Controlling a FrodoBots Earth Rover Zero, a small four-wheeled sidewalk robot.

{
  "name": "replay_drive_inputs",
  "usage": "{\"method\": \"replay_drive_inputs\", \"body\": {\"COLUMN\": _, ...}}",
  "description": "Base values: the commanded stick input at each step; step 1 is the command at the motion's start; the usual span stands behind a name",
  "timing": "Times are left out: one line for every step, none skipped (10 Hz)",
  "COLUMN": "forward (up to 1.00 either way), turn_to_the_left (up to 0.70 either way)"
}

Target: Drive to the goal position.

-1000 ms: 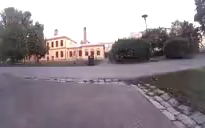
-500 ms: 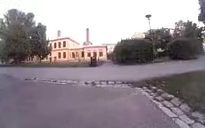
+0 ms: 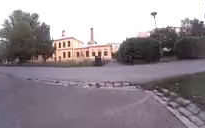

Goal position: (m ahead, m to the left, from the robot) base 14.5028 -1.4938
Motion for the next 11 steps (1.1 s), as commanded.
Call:
{"method": "replay_drive_inputs", "body": {"forward": 0.5, "turn_to_the_left": 0.0}}
{"method": "replay_drive_inputs", "body": {"forward": 0.5, "turn_to_the_left": 0.0}}
{"method": "replay_drive_inputs", "body": {"forward": 0.5, "turn_to_the_left": 0.0}}
{"method": "replay_drive_inputs", "body": {"forward": 0.5, "turn_to_the_left": 0.0}}
{"method": "replay_drive_inputs", "body": {"forward": 0.5, "turn_to_the_left": 0.0}}
{"method": "replay_drive_inputs", "body": {"forward": 0.5, "turn_to_the_left": 0.0}}
{"method": "replay_drive_inputs", "body": {"forward": 0.5, "turn_to_the_left": 0.0}}
{"method": "replay_drive_inputs", "body": {"forward": 0.5, "turn_to_the_left": 0.0}}
{"method": "replay_drive_inputs", "body": {"forward": 0.5, "turn_to_the_left": 0.0}}
{"method": "replay_drive_inputs", "body": {"forward": 0.5, "turn_to_the_left": -0.5}}
{"method": "replay_drive_inputs", "body": {"forward": 0.5, "turn_to_the_left": -0.5}}
